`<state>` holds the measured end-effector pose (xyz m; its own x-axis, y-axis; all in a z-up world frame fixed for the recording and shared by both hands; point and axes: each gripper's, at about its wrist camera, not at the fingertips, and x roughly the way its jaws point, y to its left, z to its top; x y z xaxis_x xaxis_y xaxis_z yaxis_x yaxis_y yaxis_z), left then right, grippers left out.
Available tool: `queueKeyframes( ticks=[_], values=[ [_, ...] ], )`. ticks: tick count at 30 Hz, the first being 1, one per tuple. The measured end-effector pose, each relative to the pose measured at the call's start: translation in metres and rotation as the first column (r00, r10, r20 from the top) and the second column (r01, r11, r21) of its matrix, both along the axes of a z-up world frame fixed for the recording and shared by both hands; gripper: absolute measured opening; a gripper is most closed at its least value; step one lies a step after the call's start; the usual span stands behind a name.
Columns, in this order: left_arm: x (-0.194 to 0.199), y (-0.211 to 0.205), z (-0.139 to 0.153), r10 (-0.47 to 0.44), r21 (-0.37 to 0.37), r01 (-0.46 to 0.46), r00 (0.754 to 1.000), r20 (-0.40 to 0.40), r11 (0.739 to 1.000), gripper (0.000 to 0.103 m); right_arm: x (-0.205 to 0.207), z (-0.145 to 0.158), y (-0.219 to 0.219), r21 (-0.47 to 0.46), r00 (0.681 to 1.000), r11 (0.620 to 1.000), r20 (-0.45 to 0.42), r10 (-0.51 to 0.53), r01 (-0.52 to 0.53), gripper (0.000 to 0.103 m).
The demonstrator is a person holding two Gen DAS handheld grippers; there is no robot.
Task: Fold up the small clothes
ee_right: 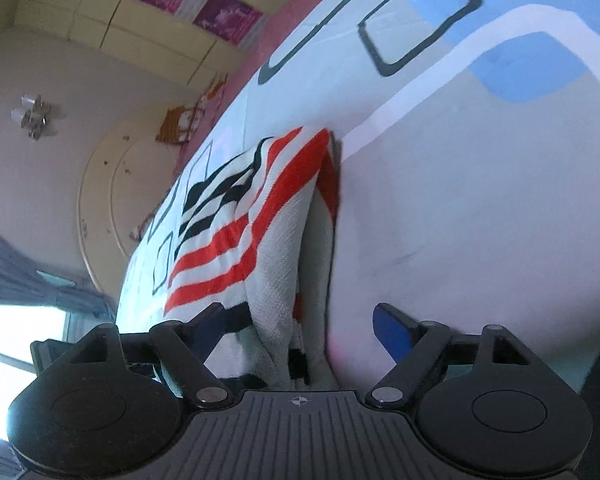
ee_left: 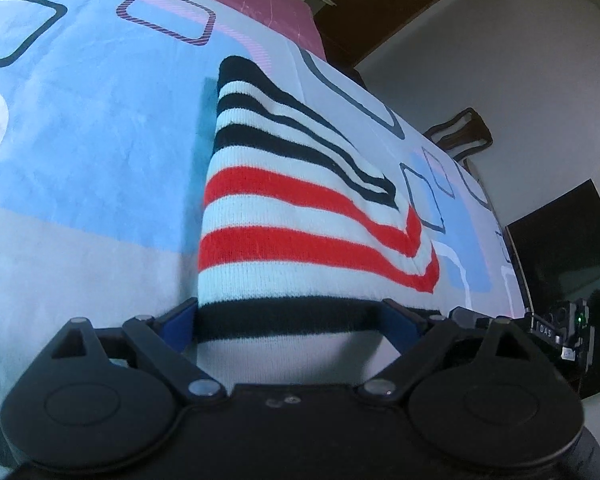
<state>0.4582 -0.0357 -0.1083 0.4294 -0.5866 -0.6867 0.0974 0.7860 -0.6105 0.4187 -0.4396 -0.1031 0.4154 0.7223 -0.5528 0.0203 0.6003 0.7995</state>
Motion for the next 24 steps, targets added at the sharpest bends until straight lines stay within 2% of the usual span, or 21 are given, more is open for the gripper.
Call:
queueKeyframes(
  ticks=[7,14,16,18,21,24],
  values=[
    [0.004,-0.002,0.000,-0.005,0.008,0.004,1.000,0.001,1.000,0.093,0.012,0.000,0.011,-0.016,0.995,0.995,0.016,0.098,-0.098,0.081],
    [0.003,-0.002,0.002,0.004,0.013,-0.004,1.000,-0.001,1.000,0.092,0.021,-0.005,0.023,0.020,0.992,0.992,0.040,0.122,-0.123,0.081],
    [0.003,-0.001,0.003,0.003,0.015,-0.003,1.000,-0.002,1.000,0.090,0.018,-0.003,0.022,0.009,0.985,0.985,0.037,0.170,-0.170,0.074],
    [0.003,0.000,0.003,-0.003,0.014,0.003,1.000,0.000,1.000,0.090,0.014,-0.005,0.015,0.007,0.979,0.980,0.032,0.200,-0.200,0.062],
    [0.008,0.000,0.000,-0.019,0.004,0.019,1.000,0.005,1.000,0.090,0.019,-0.016,0.005,0.074,0.987,0.985,-0.002,0.159,-0.158,0.054],
    [0.016,-0.006,0.000,-0.030,0.006,0.030,1.000,-0.002,1.000,0.090,0.024,-0.015,0.020,0.039,0.988,0.988,0.026,0.151,-0.152,0.044]
  ],
)
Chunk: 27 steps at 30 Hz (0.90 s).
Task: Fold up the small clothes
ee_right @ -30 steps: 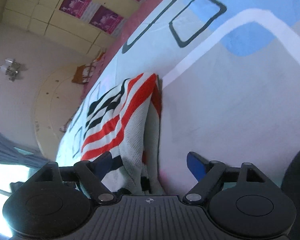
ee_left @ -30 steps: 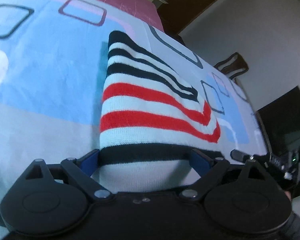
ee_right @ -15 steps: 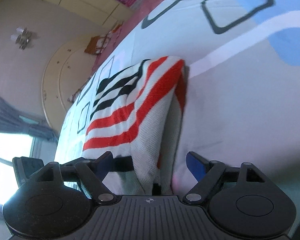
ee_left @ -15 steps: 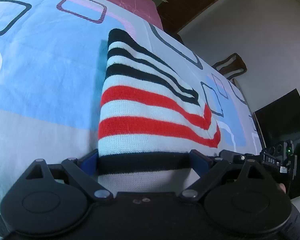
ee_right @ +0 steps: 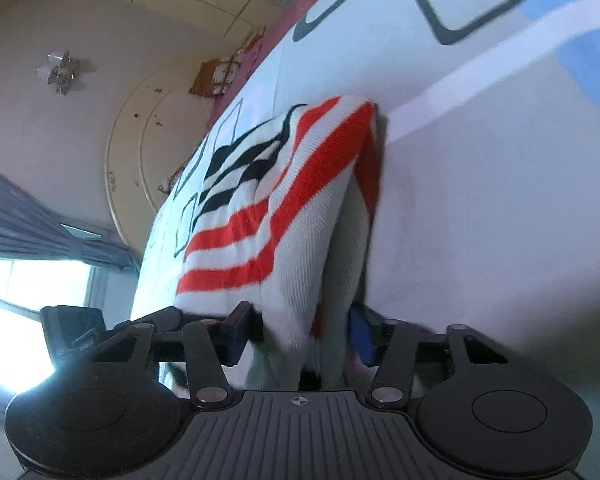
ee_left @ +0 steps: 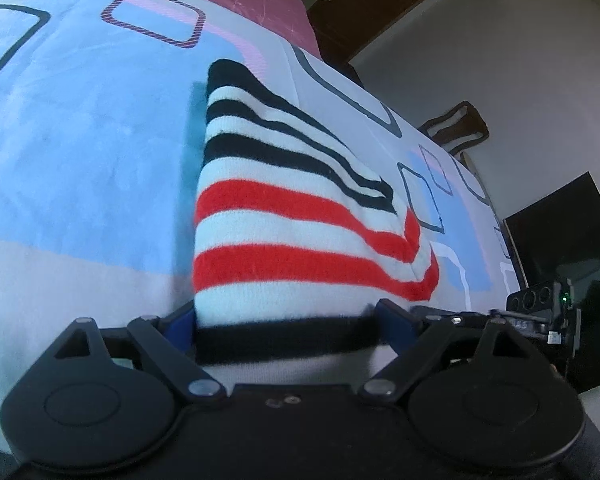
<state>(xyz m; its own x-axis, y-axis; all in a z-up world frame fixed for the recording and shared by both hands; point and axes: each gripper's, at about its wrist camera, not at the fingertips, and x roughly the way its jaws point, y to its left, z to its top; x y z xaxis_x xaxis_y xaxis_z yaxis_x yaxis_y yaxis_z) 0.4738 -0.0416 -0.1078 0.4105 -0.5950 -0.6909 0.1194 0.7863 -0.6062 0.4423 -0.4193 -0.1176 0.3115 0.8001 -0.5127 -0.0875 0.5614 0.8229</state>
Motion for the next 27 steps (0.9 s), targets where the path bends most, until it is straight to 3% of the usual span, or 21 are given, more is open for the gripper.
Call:
queueKeyframes(
  ticks=[4,8,10,12,13,15,22,27],
  values=[
    [0.003,-0.019,0.006,-0.045,0.094,0.044,0.999,0.010,0.995,0.089,-0.006,0.017,0.025,-0.153,0.995,0.988,0.094,0.030,-0.015,0.038],
    [-0.010,-0.031,0.025,-0.095,0.188,0.074,0.990,0.105,0.979,0.065,-0.021,0.038,0.038,-0.250,0.986,0.968,0.164,0.035,0.007,0.034],
    [-0.010,-0.032,0.025,-0.114,0.228,0.086,0.987,0.112,0.970,0.066,-0.030,0.045,0.042,-0.260,0.978,0.966,0.206,0.038,0.017,0.034],
    [-0.004,-0.031,0.015,-0.110,0.226,0.093,0.992,0.066,0.970,0.077,-0.028,0.031,0.047,-0.309,0.986,0.951,0.166,0.030,0.024,0.034],
    [-0.002,-0.031,0.012,-0.100,0.224,0.084,0.993,0.059,0.971,0.080,-0.027,0.024,0.046,-0.290,0.989,0.957,0.149,0.009,0.035,0.034],
    [-0.001,-0.036,0.011,-0.111,0.235,0.092,0.991,0.070,0.968,0.080,-0.028,0.022,0.044,-0.267,0.991,0.962,0.132,-0.014,0.049,0.034],
    [-0.008,-0.037,0.015,-0.143,0.236,0.112,0.982,0.122,0.965,0.068,-0.033,0.035,0.054,-0.316,0.989,0.947,0.150,-0.009,0.057,0.034],
    [-0.012,-0.029,0.027,-0.170,0.222,0.133,0.973,0.155,0.966,0.059,-0.042,0.059,0.066,-0.338,0.977,0.937,0.213,-0.013,0.086,0.033]
  ],
)
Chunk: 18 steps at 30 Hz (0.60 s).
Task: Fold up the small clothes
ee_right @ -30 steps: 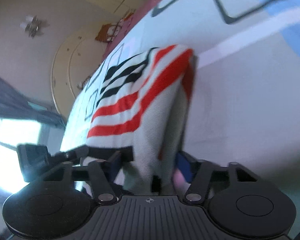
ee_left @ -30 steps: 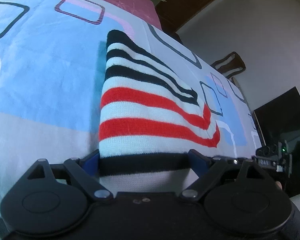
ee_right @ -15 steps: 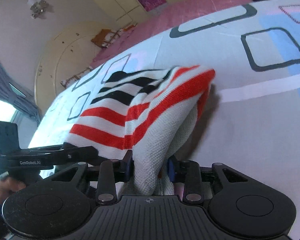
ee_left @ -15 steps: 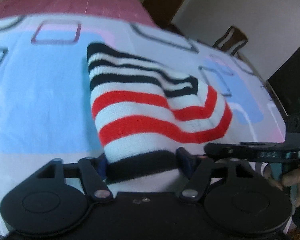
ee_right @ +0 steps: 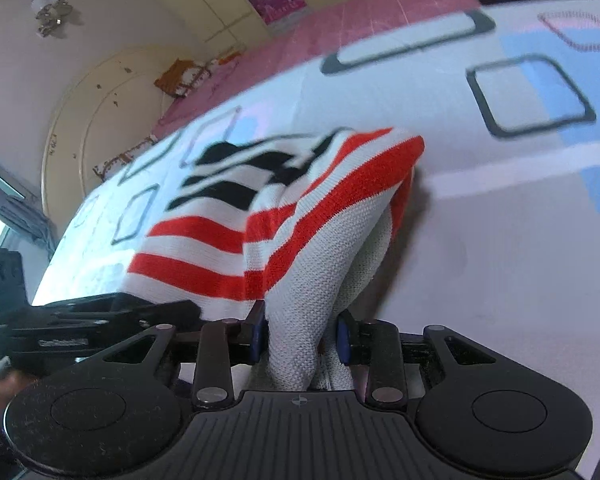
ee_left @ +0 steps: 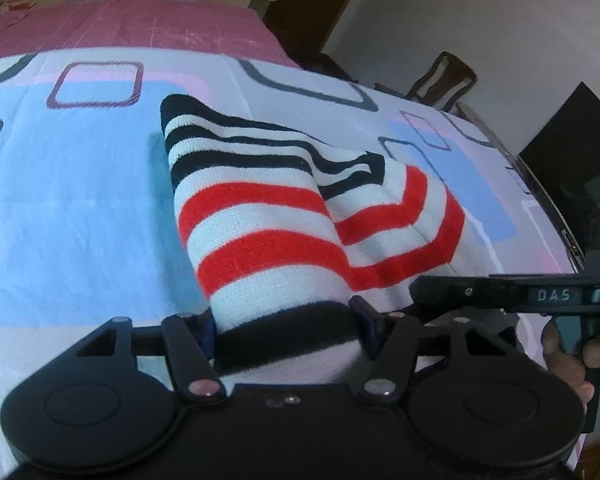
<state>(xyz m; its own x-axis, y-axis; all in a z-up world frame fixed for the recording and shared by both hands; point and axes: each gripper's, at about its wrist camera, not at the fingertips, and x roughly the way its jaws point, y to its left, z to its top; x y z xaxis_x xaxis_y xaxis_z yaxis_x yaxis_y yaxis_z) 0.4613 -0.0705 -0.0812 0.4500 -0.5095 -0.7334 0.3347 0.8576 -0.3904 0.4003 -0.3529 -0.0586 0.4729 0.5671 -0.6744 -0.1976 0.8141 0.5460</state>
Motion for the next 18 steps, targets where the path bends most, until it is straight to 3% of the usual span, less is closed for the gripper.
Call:
queueKeyframes(
  ticks=[10,18],
  values=[
    [-0.025,0.048,0.025,-0.036,-0.058,0.039,0.998,0.050,0.998,0.055,-0.031,0.041,0.064,-0.092,0.997,0.996,0.080,0.015,-0.007,0.033],
    [-0.051,0.149,0.040,0.058,-0.055,-0.054,0.996,0.070,0.997,0.055,-0.033,0.057,0.159,-0.106,0.987,0.989,0.115,0.112,-0.100,0.033]
  ],
)
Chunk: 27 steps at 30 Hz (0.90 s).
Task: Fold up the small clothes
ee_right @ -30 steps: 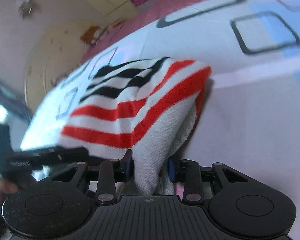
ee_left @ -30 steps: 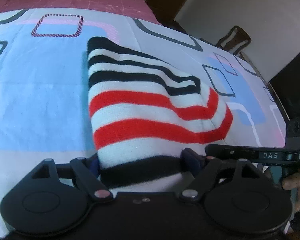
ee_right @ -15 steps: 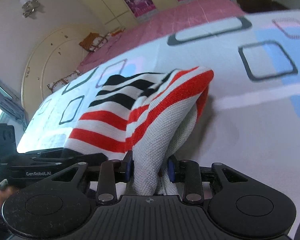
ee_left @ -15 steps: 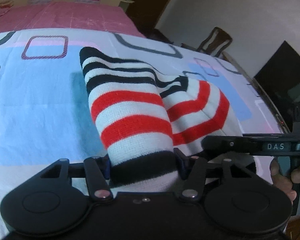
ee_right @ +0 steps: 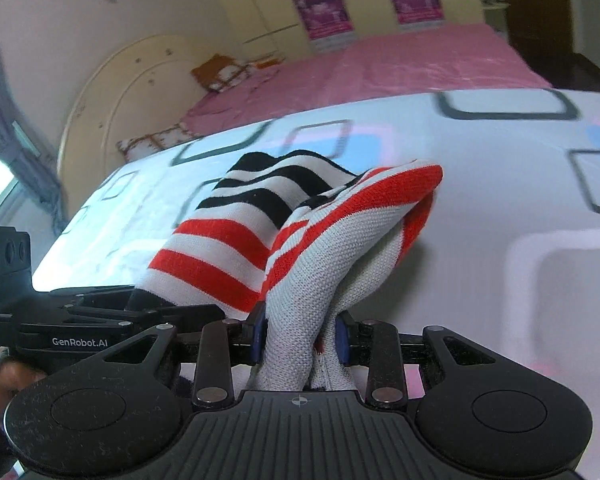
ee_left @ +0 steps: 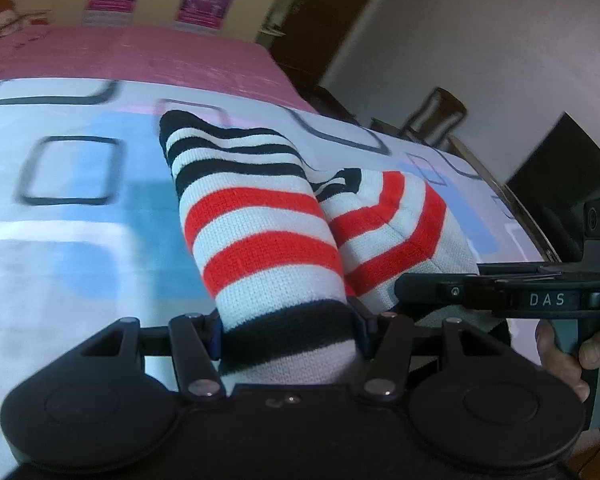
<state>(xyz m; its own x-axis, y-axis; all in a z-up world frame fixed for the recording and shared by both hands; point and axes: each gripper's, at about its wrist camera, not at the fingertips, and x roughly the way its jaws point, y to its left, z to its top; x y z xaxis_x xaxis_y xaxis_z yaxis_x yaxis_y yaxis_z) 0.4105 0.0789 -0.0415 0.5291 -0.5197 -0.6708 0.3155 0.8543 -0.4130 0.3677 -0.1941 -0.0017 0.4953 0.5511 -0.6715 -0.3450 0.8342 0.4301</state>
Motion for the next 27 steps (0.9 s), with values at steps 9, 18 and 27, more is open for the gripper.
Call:
queueKeyframes(
  ticks=[9,18,27],
  values=[
    [-0.011,0.108,0.010,0.104,0.024,-0.105,0.994,0.021,0.994,0.055,0.013,-0.002,0.115,0.043,0.992,0.992,0.022,0.121,-0.122,0.033],
    [0.019,0.172,-0.044,0.175,0.017,-0.174,0.982,-0.075,0.985,0.067,0.055,-0.063,0.165,0.030,0.993,0.996,-0.088,0.084,-0.082,0.033],
    [0.011,0.188,-0.053,0.201,-0.041,-0.205,0.976,-0.085,0.978,0.084,0.075,-0.099,0.144,0.141,0.974,0.990,-0.222,0.031,0.001,0.036]
  ],
)
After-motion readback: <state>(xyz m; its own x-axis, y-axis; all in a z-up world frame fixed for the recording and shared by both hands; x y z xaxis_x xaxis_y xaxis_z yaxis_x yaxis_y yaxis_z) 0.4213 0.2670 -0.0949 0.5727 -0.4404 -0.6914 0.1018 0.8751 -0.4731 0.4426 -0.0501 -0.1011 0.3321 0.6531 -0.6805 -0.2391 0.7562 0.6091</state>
